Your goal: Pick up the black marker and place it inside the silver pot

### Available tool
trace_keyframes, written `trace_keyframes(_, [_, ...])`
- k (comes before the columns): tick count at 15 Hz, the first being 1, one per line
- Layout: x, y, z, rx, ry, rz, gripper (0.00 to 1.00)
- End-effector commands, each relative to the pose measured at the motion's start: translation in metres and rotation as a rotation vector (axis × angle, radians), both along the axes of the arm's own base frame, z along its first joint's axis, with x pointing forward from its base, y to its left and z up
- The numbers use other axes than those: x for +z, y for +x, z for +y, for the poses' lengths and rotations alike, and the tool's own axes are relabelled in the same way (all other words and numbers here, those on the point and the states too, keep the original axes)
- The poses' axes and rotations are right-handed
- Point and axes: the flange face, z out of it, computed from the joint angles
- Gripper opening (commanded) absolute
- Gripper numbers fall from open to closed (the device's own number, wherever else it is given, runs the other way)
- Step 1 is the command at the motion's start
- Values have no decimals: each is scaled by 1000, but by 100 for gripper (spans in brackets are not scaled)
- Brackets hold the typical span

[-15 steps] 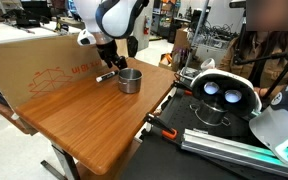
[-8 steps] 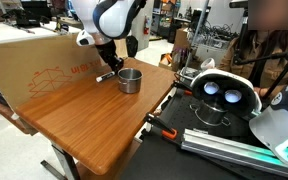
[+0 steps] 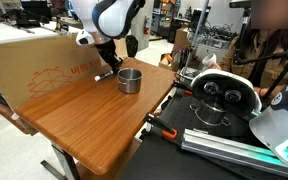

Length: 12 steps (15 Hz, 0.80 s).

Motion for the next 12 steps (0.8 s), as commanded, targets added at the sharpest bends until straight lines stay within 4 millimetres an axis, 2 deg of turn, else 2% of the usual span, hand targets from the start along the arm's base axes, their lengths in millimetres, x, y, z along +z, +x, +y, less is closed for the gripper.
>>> trace_keyframes(1, [8,2,-1,-19,-12,-34,5])
trace_keyframes(7, [49,-3,-8,-58,28,-156,5])
trace_keyframes(12, [71,-24,-24,-89,-70,-224,5])
